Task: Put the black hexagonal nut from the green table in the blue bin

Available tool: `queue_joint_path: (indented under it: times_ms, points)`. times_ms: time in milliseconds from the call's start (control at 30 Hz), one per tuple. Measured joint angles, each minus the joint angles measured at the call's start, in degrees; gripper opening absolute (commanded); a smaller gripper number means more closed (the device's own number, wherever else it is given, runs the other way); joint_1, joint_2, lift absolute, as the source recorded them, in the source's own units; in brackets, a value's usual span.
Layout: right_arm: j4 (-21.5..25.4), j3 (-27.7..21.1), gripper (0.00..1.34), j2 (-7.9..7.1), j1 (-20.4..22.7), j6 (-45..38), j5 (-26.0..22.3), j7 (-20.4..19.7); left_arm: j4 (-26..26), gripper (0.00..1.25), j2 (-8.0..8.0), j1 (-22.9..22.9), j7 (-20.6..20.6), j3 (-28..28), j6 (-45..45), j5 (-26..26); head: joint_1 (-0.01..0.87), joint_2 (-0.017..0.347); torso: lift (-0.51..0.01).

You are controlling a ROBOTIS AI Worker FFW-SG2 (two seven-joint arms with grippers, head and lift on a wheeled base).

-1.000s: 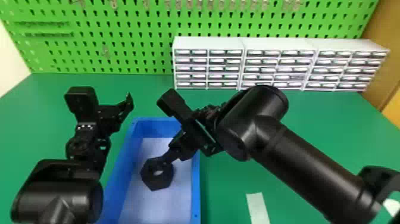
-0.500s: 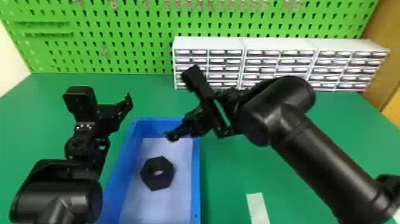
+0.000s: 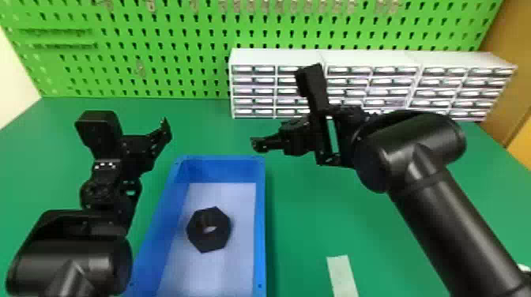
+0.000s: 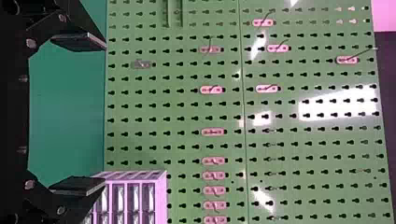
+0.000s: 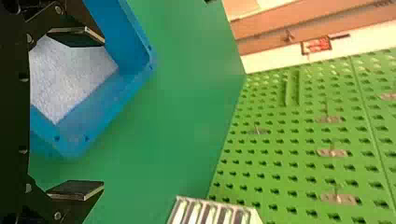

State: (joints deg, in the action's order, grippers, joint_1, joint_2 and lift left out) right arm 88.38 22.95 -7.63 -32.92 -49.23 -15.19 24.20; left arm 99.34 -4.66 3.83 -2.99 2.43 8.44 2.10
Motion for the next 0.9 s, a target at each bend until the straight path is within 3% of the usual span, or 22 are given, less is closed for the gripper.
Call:
queue_joint_path:
  times_ms: [467,900]
  points:
    - [0.83,-11.95,1.12,1.83,7.01,9.83,5.47,-0.31,0.16,1.0,0.0,-0.14,0.0,0.03,0.0,0.67,0.686,0.051,-0.096]
    - [1.34,-17.98,1.12,3.03,12.34,20.31,7.91,-7.09,0.24,1.0,0.0,-0.14,0.0,-0.22,0.0,0.71,0.686,0.051,-0.096]
